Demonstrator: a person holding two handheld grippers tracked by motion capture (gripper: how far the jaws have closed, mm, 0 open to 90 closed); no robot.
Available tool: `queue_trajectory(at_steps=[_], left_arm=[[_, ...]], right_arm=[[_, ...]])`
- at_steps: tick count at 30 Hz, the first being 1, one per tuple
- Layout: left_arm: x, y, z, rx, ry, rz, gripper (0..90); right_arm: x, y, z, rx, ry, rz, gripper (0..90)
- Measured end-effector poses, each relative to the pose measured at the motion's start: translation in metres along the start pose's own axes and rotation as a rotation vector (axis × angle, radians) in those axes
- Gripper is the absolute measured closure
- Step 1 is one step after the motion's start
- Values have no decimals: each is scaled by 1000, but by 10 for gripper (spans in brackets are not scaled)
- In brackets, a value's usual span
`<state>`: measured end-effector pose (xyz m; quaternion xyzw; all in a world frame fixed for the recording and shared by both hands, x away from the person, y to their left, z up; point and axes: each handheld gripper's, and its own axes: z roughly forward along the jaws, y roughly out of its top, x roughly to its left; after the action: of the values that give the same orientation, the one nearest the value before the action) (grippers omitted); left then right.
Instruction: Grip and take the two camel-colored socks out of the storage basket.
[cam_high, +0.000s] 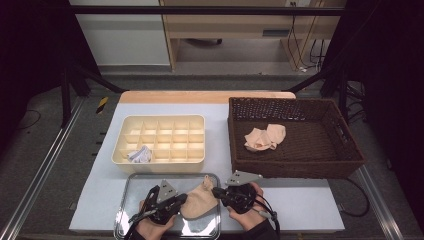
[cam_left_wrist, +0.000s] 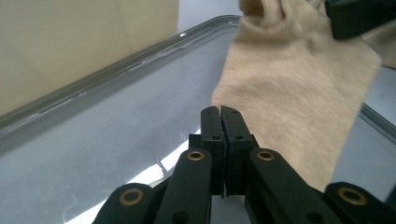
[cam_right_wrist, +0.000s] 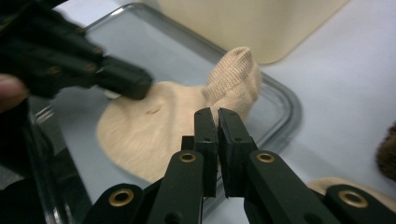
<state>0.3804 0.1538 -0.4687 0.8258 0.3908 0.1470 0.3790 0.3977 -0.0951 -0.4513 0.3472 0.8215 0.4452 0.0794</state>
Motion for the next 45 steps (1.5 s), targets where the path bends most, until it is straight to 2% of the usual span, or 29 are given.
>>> queue_trajectory(at_steps=[2,6,10,13,15,16,17,18,21,24,26,31,33,36,37,41,44,45], left_arm=[[5,-3,0,21,-2,-2,877],[11,-5,-5,24,3,-7,876],[15,-6,-7,28,19,-3,877],[15,-7,-7,26,23,7,876],[15,-7,-6,23,22,10,875],[15,-7,-6,23,22,10,875],[16,-7,-5,24,23,11,875],[16,-7,-5,23,23,12,874],[17,-7,-5,22,25,14,874],[18,-8,-5,20,29,14,874],[18,-8,-5,19,30,15,874],[22,-7,-5,18,41,9,874],[23,-7,-6,16,43,10,875],[24,-6,-6,11,43,7,875],[25,-6,-6,8,38,6,875],[23,-4,-4,13,36,19,875],[23,-4,-3,15,45,26,874],[24,-4,-3,17,51,25,874]], right_arm=[[6,-1,7,25,-5,-23,847],[9,-3,20,36,13,-13,794],[10,-7,34,73,15,-16,768],[8,-5,26,24,28,-10,769],[3,-2,16,-23,7,4,784],[3,-2,16,-23,7,4,784],[0,-1,13,-37,-13,11,793],[-7,-2,12,-29,-54,22,782],[-12,-7,22,13,-80,18,747],[-11,-9,31,43,-83,2,726],[-11,-9,32,38,-78,-2,726],[-6,-10,35,44,-54,-15,864],[-6,-8,32,48,-46,-12,879],[-6,-6,26,39,-31,-5,884],[-4,-3,15,17,-20,-1,886],[3,5,-2,-8,-9,-7,880],[4,5,3,20,-14,-17,849],[2,0,12,44,-19,-22,800]])
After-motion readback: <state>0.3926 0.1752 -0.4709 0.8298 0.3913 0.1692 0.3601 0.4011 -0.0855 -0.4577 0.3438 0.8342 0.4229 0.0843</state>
